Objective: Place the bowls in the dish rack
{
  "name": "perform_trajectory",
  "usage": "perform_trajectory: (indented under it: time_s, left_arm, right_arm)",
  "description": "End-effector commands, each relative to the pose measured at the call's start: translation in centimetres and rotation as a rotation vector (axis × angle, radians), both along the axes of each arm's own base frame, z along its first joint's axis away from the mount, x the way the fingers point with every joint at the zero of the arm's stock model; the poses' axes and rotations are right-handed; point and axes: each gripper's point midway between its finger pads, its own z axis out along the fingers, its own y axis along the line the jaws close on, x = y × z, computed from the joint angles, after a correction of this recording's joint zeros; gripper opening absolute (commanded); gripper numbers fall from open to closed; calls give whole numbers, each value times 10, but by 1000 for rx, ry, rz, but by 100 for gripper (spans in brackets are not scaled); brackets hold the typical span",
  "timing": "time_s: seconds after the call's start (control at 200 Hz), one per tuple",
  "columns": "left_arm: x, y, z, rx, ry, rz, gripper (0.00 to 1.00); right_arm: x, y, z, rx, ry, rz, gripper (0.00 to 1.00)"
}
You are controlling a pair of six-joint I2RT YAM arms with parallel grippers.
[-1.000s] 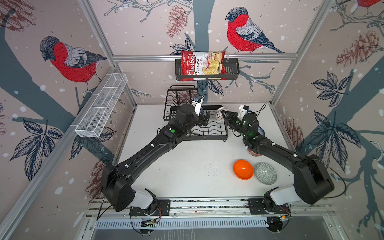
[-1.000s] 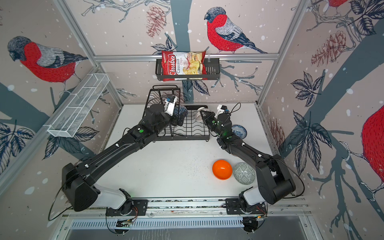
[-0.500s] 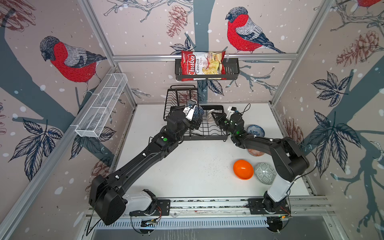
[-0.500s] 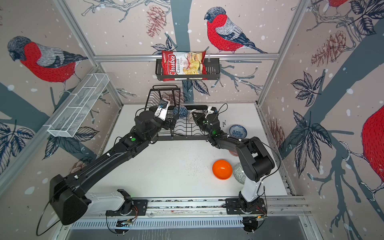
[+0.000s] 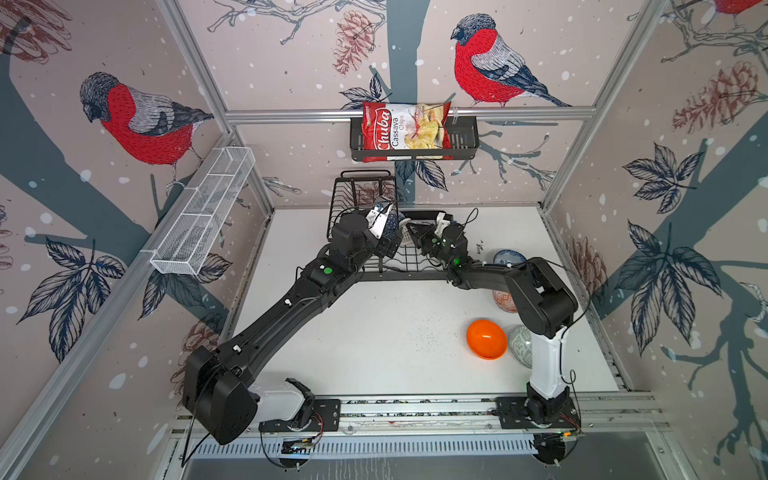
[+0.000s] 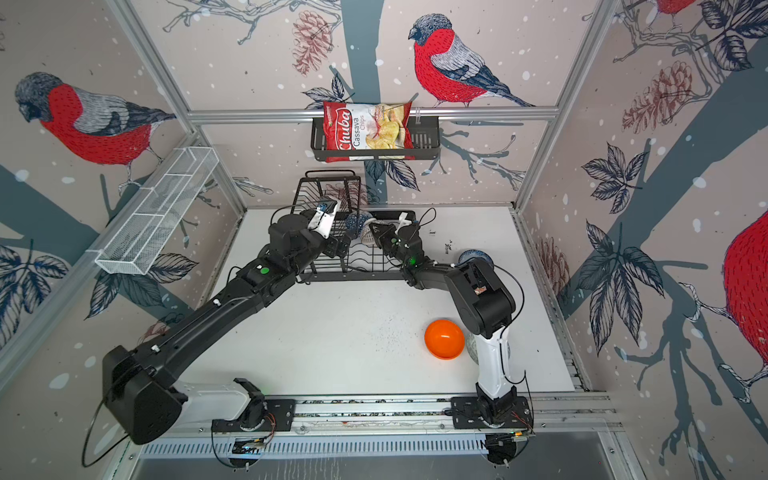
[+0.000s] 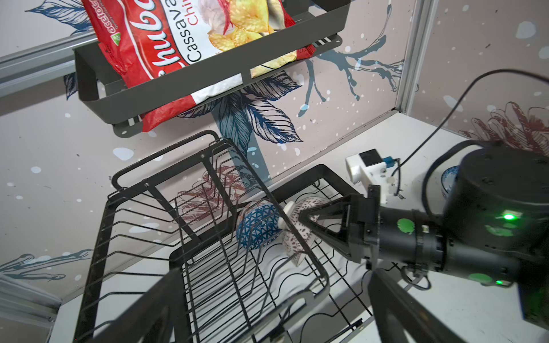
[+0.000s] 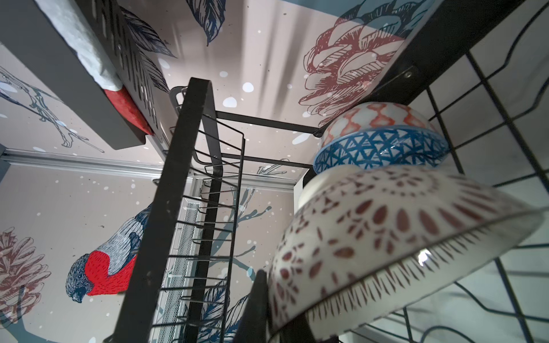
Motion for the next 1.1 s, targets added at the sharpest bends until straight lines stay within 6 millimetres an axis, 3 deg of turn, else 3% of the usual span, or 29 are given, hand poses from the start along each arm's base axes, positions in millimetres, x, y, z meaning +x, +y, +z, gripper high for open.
perform_trajectory:
  time_s: [0.0, 0.295, 0.61, 1.096]
  left_arm:
    - [0, -2, 1, -6, 5, -17, 97]
    - [2, -5, -5, -5, 27, -21, 97]
    - [7, -6, -9, 0, 48, -7, 97]
    - [10, -5, -12, -6, 62, -3, 97]
  right_arm:
    - [3, 12, 21, 124, -54, 27, 1]
    - [19, 37, 12, 155, -43, 47, 1]
    - [34, 50, 3, 205, -12, 46, 0]
    - [32, 63, -21, 253, 63, 42, 0]
